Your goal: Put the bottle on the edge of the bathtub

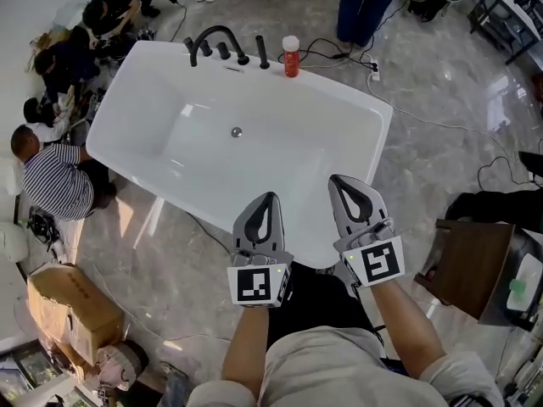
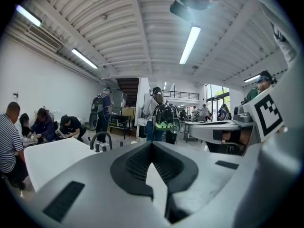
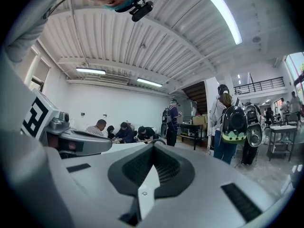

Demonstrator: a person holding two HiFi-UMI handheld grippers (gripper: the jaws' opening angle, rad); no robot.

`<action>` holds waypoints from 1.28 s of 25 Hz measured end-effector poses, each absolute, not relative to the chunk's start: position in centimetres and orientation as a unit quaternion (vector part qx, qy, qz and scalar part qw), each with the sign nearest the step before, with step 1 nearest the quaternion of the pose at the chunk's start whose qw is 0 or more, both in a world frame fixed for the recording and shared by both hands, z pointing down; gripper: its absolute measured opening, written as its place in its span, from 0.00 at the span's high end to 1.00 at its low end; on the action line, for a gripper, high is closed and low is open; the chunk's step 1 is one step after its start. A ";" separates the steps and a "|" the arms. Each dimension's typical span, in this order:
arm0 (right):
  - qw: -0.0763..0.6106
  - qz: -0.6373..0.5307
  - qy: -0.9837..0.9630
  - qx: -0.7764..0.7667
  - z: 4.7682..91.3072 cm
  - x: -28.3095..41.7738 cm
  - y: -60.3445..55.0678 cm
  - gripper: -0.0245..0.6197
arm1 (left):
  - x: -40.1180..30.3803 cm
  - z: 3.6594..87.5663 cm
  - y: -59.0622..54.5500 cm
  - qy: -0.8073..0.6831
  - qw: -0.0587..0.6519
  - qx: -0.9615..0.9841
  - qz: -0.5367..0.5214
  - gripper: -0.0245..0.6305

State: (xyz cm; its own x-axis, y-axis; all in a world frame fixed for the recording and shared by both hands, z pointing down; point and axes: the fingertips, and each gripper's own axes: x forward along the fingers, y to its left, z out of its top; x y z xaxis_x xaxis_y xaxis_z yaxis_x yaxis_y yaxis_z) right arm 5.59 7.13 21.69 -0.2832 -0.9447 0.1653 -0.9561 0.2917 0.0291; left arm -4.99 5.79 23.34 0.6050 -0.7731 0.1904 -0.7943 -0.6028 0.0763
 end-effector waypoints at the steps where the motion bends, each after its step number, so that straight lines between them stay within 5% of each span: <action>1: 0.074 0.036 -0.799 0.596 21.2 5.7 8.0 0.95 | -5.0 22.9 6.8 -0.440 0.075 0.892 0.069 0.95; 13: 0.063 0.024 -0.794 0.605 16.3 6.8 16.2 0.95 | -5.4 17.7 13.7 -0.440 0.058 0.894 0.056 0.95; 32: 0.046 0.004 -0.786 0.616 11.1 -0.8 16.0 0.95 | -11.9 13.9 12.3 -0.426 0.032 0.903 0.042 0.95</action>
